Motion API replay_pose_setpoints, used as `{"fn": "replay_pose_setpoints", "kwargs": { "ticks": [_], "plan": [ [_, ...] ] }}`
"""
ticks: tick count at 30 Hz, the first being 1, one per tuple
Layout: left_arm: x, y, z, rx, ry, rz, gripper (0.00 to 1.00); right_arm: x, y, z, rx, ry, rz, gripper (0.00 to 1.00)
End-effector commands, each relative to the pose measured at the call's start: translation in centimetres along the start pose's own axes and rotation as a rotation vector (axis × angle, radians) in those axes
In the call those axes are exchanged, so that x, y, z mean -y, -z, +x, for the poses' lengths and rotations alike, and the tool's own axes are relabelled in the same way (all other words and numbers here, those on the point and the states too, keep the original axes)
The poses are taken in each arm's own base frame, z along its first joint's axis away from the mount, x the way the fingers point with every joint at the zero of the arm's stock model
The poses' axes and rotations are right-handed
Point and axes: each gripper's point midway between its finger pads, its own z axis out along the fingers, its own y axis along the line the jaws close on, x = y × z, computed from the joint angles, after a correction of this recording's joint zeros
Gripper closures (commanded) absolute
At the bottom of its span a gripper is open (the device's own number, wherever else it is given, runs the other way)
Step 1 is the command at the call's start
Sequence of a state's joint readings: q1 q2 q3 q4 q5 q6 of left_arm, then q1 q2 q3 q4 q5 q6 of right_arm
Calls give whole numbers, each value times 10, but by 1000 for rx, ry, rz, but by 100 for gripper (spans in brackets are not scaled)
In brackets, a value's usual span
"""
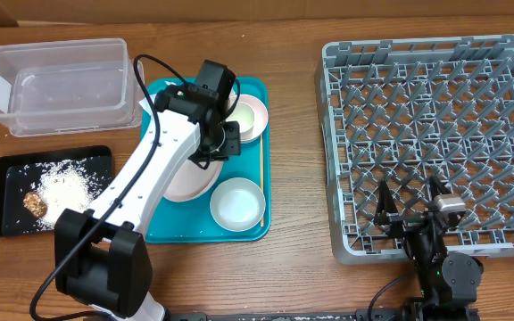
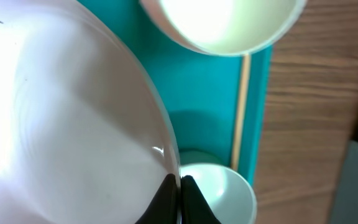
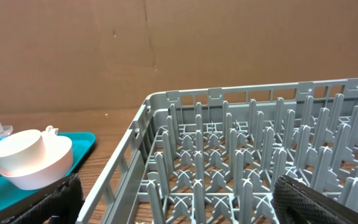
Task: Sort waste into correct bins and load items into the dishwasher
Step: 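Return the white plate to the teal tray and release it, then grasp the crumpled tissue with red wrapper using the left gripper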
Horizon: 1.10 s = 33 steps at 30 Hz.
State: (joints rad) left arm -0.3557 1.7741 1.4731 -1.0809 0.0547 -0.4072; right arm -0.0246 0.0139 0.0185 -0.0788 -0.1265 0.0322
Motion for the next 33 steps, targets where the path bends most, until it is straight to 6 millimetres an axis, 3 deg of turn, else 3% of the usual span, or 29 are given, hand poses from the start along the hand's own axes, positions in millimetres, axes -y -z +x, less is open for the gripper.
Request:
{"fn": "replay_pose_setpoints", "kwargs": {
  "ticks": [1,8,12,15,20,21,22,25,26,33],
  "plan": [
    [-12,2,-4,49,29,-51,96,1,0,1,7,4,4,0],
    [-15,-22,7,32,27,-48,96,1,0,1,7,4,4,0],
    [-13,-24,9,23,26,-35,96,1,0,1,7,4,4,0],
    [-10,-25,11,14,26,-17,77,1,0,1,7,4,4,0],
    [-8,-15,4,26,20,-12,69,1,0,1,7,4,4,0],
    [-7,-9,0,35,23,-8,68,1,0,1,7,4,4,0],
    [-6,-2,-6,50,26,-5,58,1,0,1,7,4,4,0],
    [-6,22,-29,122,44,5,9,1,0,1,7,4,4,0],
    [-6,30,-39,152,52,13,3,1,0,1,7,4,4,0],
    [-15,85,-107,391,207,110,0,1,0,1,7,4,4,0]
  ]
}}
